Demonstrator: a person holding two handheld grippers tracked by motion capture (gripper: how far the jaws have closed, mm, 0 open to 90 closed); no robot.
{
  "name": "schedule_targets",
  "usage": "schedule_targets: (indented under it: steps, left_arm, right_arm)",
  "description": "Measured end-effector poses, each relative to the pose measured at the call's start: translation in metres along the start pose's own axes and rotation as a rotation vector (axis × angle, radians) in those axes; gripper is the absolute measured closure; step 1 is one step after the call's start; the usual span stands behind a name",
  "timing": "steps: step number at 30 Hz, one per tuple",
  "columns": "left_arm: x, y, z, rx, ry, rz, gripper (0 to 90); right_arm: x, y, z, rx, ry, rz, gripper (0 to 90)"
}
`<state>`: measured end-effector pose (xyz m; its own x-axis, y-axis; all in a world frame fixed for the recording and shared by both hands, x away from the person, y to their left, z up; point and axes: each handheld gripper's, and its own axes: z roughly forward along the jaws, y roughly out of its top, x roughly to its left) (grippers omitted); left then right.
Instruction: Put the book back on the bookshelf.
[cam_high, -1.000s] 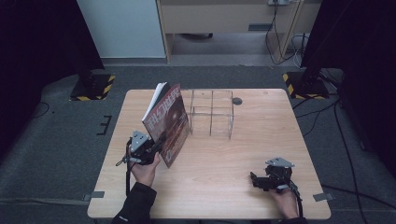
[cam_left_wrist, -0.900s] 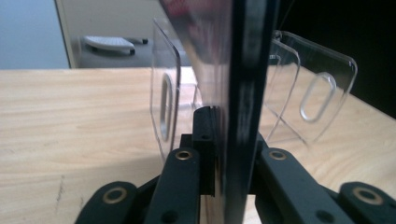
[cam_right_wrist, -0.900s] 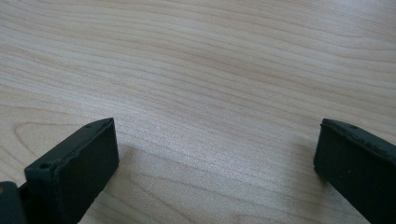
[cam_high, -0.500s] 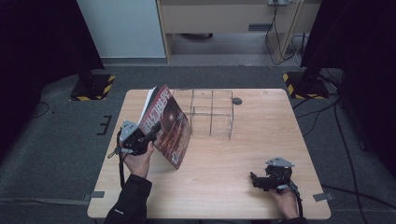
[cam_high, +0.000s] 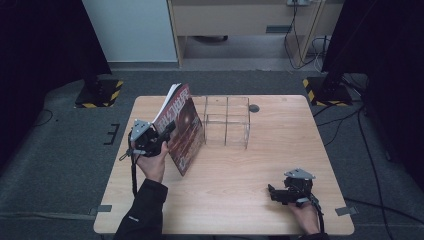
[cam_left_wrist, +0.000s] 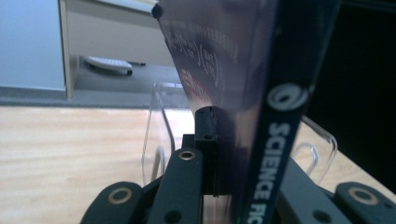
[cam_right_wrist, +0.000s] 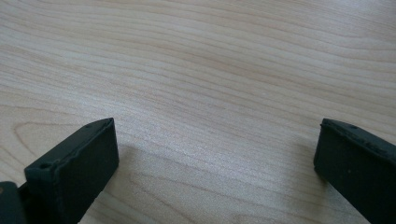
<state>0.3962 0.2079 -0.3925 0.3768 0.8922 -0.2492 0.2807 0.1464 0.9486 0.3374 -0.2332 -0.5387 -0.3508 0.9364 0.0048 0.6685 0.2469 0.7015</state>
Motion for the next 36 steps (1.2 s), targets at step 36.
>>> schedule_targets:
  steps: [36]
  left_arm:
    - [0.007,-0.009,0.063,-0.053,0.067,0.039,83.1]
  right_arm:
    - [0.0,-0.001,0.0,-0.001,-0.003,0.0,0.3]
